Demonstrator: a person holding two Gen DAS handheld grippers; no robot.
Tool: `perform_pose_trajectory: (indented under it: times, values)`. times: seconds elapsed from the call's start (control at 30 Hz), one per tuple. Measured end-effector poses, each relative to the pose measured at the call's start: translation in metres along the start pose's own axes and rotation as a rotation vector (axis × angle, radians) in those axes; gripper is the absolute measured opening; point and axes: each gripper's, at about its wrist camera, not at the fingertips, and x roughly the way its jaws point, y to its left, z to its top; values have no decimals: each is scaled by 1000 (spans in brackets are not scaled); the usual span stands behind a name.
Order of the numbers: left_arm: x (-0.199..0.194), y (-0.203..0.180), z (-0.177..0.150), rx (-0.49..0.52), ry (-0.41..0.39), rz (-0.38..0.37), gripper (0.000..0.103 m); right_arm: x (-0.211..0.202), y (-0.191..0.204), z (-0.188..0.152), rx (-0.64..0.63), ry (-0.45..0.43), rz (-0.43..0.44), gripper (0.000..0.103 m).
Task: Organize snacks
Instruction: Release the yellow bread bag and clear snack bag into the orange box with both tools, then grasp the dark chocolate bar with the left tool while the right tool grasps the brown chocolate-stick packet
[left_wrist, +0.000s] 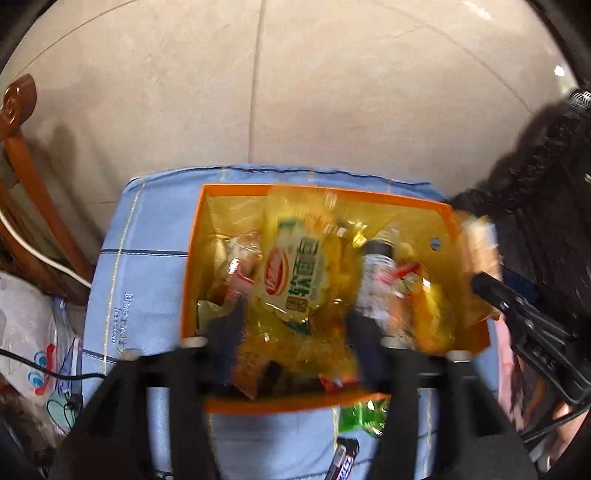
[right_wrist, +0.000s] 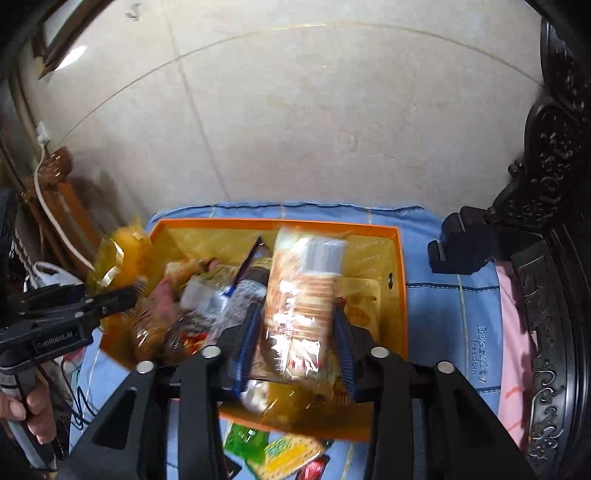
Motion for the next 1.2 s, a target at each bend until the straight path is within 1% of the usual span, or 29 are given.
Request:
perform_pose_trajectory:
  times: [0.03,0.07,0.1,0.13,0.17,0.23,0.3,0.4,0.5,0.57,0.63,0.73,0.83,0.97,1.0,1.03,1.07,1.13,1.2]
  values:
    - [-2,2,0,-19,-26,50,97,-1,-5,-1,29,-7,-36,73]
    - [-5,4,-3,-22,-53,56,97,-4,-7,-6,46,-28,-54,81]
    - [-8,6,-7,-21,-78,38,97,-11,-9,-13,56,-63,-36,82]
    - [-9,8,-10,-21,-68,26,97,-15,-11,-20,60,-74,0,82]
    - [-8,10,-14,-25,-52,26,97,-18,-12,-26,68,-66,12,82]
    - [-8,13,-23,-32,-21,26,97,-22,-15,-41,84,-51,23,82]
    - [-13,16,-34,-33,-18,15,97,-28,-15,-59,101,-34,48,82]
    - [-17,16,-55,-11,-7,18,97,-35,-15,-88,119,6,51,82]
    - [-17,13,-88,0,39,4,97,-38,-15,-118,133,55,45,82]
    - [-13,7,-113,27,73,-2,97,-39,-15,-139,140,91,37,82]
    - [-7,1,-136,52,109,4,97,-40,-16,-161,154,127,34,82]
    - [12,-9,-177,80,195,3,97,-41,-12,-187,159,171,29,82]
    - [23,-16,-201,97,242,20,97,-43,-10,-209,170,202,36,82]
    - [30,-25,-218,98,285,23,95,-44,-4,-228,158,234,37,82]
    - [32,-28,-220,104,291,27,91,-45,-4,-232,158,240,40,82]
    - [32,-30,-220,107,296,28,84,-45,-4,-233,160,244,42,82]
    - [35,-32,-221,106,307,24,82,-46,-4,-236,161,246,43,82]
    - [39,-35,-225,104,329,22,82,-47,-6,-239,164,250,43,82]
    - [42,-39,-227,109,332,27,82,-48,-10,-241,168,251,40,82]
